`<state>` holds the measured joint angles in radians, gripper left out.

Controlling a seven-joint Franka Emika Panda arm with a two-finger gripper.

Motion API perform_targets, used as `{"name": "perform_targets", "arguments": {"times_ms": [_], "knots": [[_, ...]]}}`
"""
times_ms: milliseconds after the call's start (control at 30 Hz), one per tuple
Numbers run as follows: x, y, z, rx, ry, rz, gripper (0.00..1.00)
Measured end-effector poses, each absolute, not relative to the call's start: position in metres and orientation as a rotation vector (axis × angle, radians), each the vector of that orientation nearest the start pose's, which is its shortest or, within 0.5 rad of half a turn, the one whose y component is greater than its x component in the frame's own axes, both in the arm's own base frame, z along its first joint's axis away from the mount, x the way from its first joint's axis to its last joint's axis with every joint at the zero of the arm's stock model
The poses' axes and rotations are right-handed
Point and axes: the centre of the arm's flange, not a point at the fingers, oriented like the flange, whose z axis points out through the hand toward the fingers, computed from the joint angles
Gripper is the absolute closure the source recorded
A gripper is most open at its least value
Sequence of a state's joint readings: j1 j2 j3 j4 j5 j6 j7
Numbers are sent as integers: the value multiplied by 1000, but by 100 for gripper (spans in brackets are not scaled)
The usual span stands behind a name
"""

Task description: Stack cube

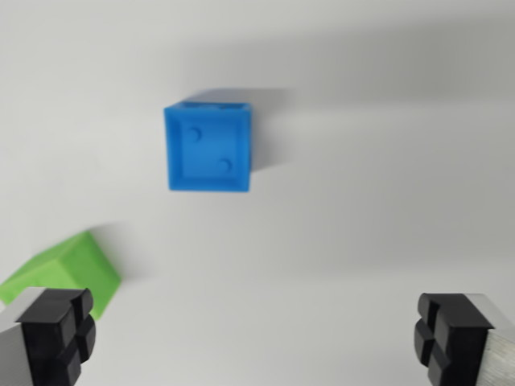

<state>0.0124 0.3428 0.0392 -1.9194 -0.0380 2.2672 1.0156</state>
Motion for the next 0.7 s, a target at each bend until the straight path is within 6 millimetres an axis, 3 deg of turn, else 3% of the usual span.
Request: {"name": "perform_targets", "arguments": {"times_ms": [700], "knots": [[636, 59, 236, -2765, 1501, 6, 0]]}}
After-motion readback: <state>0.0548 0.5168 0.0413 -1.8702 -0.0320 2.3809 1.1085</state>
